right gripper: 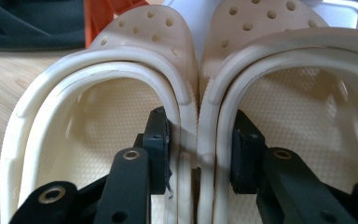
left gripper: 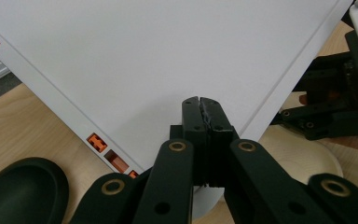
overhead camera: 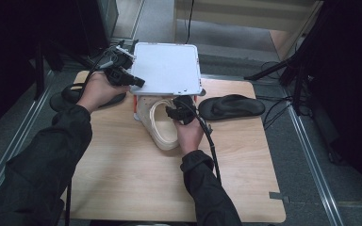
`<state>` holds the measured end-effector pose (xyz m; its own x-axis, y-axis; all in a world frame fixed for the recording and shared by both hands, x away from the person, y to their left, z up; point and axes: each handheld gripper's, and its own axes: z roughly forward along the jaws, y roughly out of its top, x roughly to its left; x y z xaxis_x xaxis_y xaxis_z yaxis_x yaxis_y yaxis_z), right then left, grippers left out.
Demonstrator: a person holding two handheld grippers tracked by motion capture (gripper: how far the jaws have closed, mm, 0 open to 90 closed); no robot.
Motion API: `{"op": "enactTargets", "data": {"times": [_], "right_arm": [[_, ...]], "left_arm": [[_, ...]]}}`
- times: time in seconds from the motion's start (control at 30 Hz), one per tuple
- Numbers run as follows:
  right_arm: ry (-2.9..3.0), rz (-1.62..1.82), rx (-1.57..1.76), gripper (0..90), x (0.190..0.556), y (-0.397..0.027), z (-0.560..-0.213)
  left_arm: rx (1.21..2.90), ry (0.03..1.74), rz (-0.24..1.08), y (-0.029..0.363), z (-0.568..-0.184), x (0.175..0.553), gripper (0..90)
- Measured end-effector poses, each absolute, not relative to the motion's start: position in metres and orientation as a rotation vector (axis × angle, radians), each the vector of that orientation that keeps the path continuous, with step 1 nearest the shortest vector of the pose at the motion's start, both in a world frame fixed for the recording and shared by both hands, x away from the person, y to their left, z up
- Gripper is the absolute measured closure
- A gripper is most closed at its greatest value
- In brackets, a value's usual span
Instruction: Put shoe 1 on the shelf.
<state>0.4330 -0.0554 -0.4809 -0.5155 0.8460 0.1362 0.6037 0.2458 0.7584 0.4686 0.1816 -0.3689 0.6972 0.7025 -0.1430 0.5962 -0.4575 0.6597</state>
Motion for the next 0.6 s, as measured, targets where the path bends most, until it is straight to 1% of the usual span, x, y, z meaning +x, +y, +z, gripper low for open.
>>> {"op": "enactTargets", "data": {"times": [0.33,0.6], "right_arm": [[2.187,1.149,1.362,65.0,0.433,-0.0525,-0.483],[2.221,1.153,1.356,60.6,0.4307,-0.0555,-0.4837]], "left_arm": [[2.197,0.99,0.198,0.1816,-0.369,0.4687,90.0],[2.196,0.992,0.205,0.1808,-0.3691,0.4682,90.0]]}}
